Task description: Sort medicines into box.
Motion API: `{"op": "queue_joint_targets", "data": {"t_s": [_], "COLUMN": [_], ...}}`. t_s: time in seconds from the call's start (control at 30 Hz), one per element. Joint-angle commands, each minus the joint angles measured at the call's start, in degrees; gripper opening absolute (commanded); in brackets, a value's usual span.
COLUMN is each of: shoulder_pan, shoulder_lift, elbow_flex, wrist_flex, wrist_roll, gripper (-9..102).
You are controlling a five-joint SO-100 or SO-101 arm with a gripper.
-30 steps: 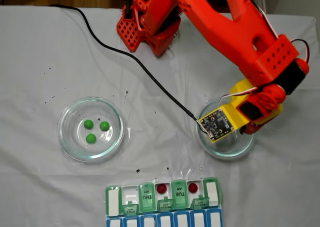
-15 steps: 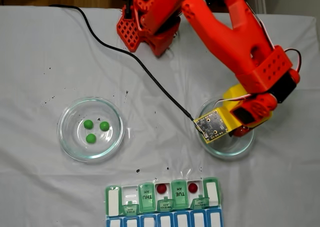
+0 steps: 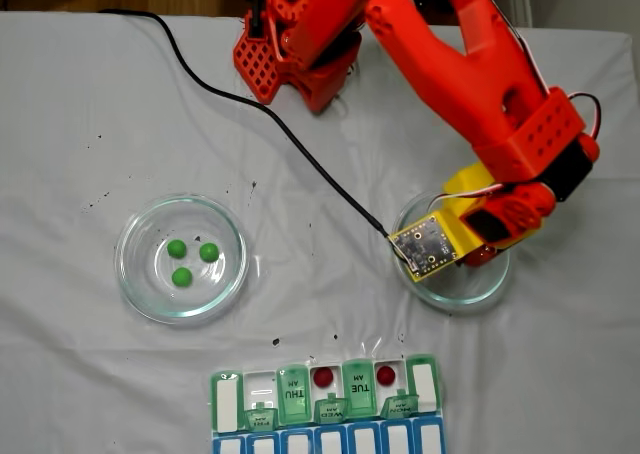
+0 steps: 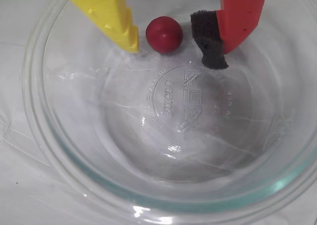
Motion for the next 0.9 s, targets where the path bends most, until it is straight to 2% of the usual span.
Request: {"op": "queue_joint_targets", "data": {"t_s": [0.0, 0.43, 0.87], "shoulder_pan": [-2.9, -3.0, -4.5], "shoulder_lift": [1.2, -1.3, -3.1], "elbow_flex": [-0.5, -3.7, -3.1], "wrist_flex": [1.5, 5.7, 5.6], "wrist_roll": [0.4, -2.0, -3.7], "gripper": [22, 23, 23]}}
